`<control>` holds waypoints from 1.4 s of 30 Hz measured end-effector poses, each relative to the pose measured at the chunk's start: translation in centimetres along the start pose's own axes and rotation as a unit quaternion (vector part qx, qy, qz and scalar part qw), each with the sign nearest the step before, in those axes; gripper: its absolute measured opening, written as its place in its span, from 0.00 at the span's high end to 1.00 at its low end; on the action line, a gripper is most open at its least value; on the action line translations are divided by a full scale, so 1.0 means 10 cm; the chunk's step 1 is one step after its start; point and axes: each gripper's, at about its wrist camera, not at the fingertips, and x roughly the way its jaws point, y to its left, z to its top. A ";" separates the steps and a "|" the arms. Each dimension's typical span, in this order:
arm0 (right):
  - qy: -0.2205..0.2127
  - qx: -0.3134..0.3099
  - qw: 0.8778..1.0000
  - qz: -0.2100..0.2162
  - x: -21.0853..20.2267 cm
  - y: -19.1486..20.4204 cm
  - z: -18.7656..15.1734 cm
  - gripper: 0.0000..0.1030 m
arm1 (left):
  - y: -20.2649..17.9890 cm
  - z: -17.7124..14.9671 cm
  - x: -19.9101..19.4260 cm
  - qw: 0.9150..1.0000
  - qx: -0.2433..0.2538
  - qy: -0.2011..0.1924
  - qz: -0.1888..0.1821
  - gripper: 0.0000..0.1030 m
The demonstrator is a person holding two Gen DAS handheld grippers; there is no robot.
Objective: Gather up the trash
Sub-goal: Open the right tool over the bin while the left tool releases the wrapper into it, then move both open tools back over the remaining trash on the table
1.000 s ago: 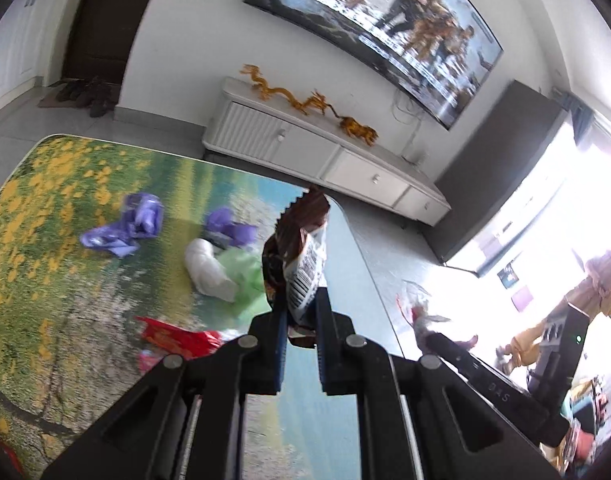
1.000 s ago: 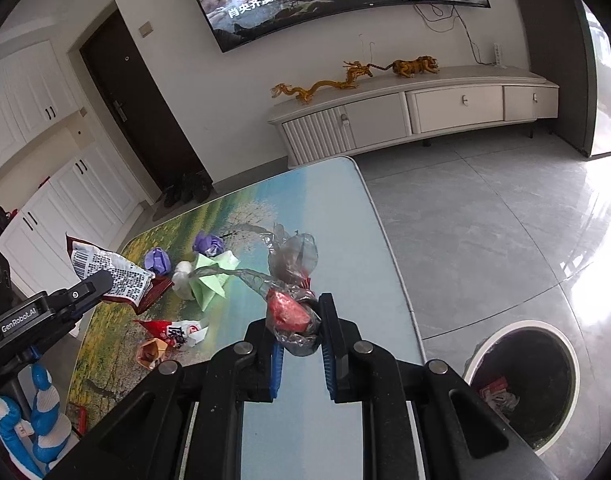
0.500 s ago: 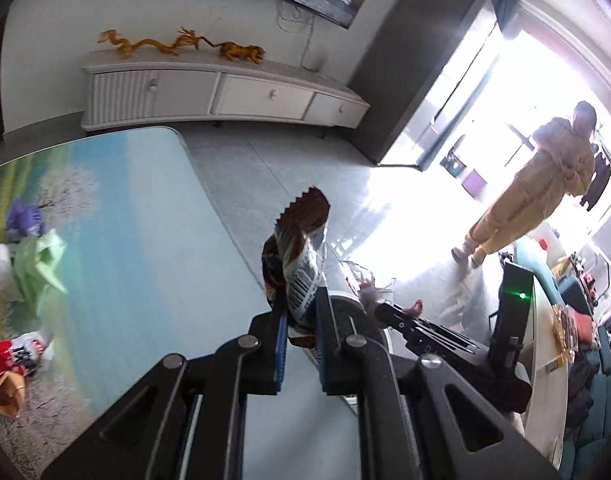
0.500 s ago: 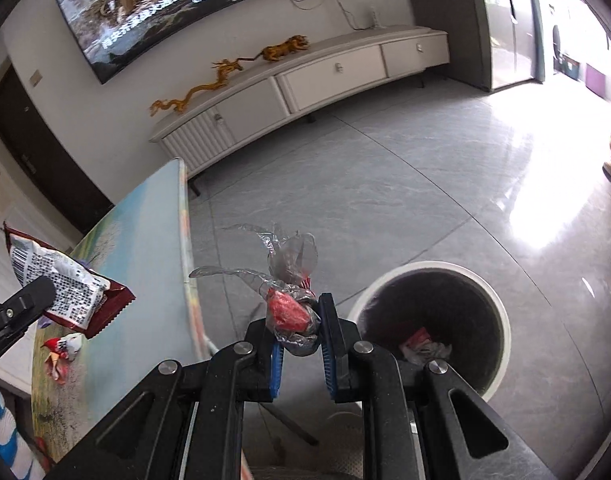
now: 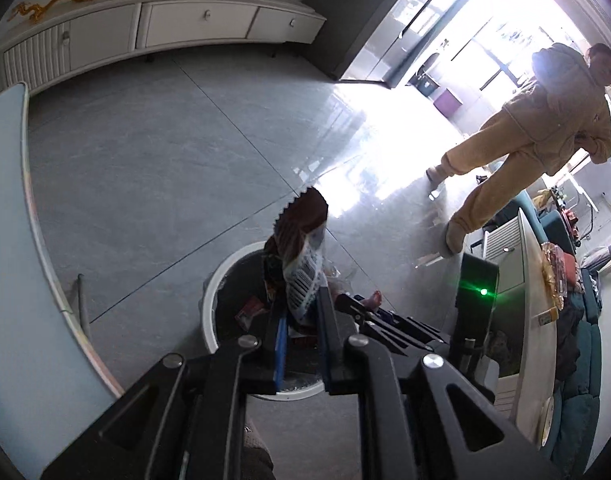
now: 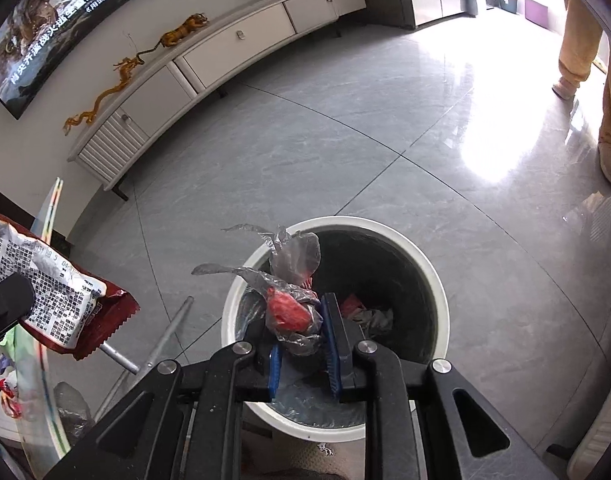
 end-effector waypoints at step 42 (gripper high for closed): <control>-0.042 -0.253 0.961 0.100 -0.82 2.59 -0.51 0.56 | 2.14 -2.04 -2.81 0.905 -0.262 -0.234 0.241 0.38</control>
